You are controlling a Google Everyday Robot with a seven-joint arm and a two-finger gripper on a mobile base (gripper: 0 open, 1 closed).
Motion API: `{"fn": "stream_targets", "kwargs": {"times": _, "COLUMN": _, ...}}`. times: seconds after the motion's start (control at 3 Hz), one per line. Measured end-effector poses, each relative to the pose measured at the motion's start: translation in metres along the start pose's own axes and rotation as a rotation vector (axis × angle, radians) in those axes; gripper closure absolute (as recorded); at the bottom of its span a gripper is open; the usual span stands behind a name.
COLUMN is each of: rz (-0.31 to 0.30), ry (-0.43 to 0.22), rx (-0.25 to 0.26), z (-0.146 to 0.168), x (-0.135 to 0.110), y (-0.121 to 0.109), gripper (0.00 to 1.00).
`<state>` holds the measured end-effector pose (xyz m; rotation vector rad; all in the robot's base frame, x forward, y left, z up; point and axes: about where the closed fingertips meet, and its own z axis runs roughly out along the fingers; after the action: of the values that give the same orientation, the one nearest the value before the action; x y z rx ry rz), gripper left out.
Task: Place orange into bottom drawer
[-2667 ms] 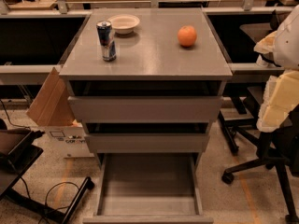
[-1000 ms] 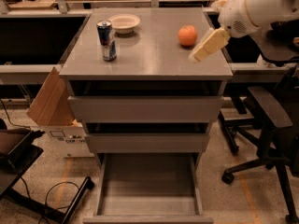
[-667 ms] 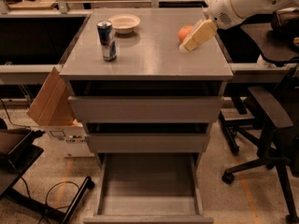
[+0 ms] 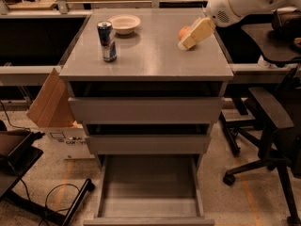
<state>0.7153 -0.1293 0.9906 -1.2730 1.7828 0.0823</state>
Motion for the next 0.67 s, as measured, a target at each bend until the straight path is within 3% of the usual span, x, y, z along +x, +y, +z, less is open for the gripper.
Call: {"fn": "stream_targets", "kwargs": {"times": 0.67, "rz": 0.036, "ry": -0.019, "rx": 0.029, "z": 0.069, "x": 0.01, "y": -0.025, "gripper": 0.0}}
